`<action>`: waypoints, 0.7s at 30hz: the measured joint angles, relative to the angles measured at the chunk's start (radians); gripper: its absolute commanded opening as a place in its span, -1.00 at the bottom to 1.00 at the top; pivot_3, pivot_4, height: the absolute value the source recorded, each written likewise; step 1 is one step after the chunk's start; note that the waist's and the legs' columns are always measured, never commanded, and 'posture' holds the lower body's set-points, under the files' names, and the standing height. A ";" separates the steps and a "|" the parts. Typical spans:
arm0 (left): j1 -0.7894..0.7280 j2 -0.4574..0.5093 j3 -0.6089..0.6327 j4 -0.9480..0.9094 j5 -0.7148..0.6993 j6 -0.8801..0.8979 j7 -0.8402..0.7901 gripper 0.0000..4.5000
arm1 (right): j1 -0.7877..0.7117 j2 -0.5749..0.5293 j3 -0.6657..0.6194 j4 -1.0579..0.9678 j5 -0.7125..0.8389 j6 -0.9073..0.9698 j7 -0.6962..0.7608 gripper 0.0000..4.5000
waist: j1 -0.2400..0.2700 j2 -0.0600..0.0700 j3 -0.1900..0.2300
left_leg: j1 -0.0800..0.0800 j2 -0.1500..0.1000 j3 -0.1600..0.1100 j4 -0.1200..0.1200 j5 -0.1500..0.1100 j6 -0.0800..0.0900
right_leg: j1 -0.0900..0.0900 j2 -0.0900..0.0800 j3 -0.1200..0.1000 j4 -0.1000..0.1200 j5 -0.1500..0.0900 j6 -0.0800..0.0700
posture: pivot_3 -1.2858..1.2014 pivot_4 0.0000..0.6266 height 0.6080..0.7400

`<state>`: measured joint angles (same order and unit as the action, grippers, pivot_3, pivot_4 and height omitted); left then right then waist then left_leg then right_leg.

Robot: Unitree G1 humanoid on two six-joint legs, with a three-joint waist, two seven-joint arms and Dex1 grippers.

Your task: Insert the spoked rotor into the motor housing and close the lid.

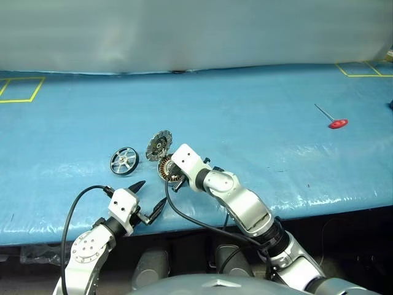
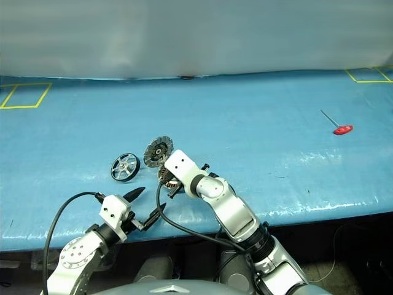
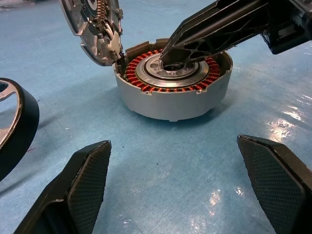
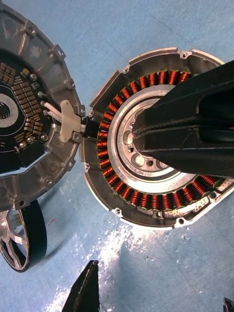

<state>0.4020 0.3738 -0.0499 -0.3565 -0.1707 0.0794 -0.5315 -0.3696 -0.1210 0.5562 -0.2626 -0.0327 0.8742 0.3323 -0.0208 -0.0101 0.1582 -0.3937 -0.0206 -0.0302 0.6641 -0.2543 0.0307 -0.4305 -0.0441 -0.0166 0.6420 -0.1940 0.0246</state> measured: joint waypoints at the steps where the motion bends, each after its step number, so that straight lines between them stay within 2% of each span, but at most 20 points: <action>1: 0.000 0.000 0.000 0.000 0.000 0.000 0.000 1.00 | 0.000 0.000 0.000 0.001 0.000 -0.002 0.001 -0.99 | 0.000 0.000 0.000 | 0.000 0.000 0.000 0.000 0.000 0.000 | 0.000 0.000 0.000 0.000 0.000 0.000 | 0.03 -0.52 1.00; 21: -0.005 0.002 0.000 0.000 -0.006 0.003 -0.014 1.00 | 0.000 -0.018 -0.016 0.012 -0.001 -0.024 0.011 -0.99 | 0.000 0.000 0.000 | 0.000 0.000 0.000 0.000 0.000 0.000 | 0.000 0.000 0.000 0.000 0.000 0.000 | 0.03 -0.52 1.00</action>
<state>0.3968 0.3756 -0.0500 -0.3566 -0.1771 0.0819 -0.5456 -0.3695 -0.1390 0.5400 -0.2510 -0.0338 0.8504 0.3432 -0.0209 -0.0101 0.1581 -0.3934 -0.0206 -0.0302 0.6645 -0.2543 0.0307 -0.4301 -0.0442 -0.0166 0.6420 -0.1940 0.0246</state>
